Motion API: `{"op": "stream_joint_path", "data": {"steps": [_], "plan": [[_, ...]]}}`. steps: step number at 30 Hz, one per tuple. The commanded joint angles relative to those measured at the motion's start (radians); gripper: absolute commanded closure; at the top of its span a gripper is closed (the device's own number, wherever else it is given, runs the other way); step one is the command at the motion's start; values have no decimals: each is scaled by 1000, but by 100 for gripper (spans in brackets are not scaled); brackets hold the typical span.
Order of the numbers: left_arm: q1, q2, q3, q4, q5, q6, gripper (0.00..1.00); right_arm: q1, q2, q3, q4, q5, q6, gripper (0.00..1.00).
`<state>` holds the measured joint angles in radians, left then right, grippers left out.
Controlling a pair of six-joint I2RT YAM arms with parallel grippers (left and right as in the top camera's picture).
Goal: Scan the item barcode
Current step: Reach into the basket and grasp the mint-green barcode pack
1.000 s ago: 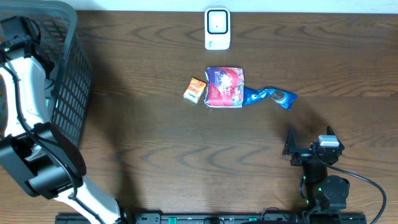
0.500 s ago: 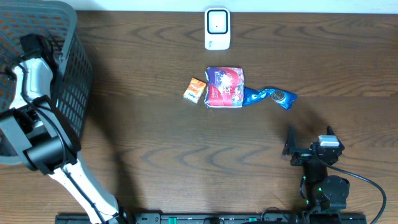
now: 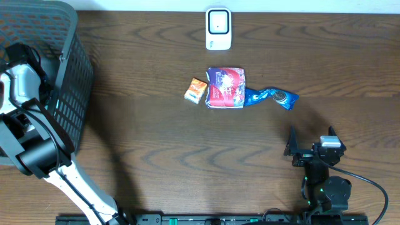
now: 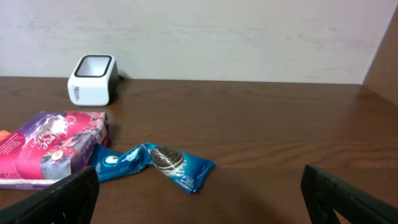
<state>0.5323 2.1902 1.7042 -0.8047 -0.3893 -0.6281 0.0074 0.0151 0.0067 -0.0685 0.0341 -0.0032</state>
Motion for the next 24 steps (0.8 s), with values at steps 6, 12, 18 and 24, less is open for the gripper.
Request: {"op": "stream_joint_path", "data": {"steps": [6,12,18,24], "plan": [[2,15,-57,1,16,-9,40,-7,-4,-1,-3,2,17,1],[2,16,-65,5,16,-9,93,-7,-4,-1,-3,2,17,1],[1,-15,-64,-6,16,32,93,-7,-4,-1,-3,2,17,1],[1,-178,-64,26,24,21,93,-7,-4,-1,-3,2,17,1]]}}
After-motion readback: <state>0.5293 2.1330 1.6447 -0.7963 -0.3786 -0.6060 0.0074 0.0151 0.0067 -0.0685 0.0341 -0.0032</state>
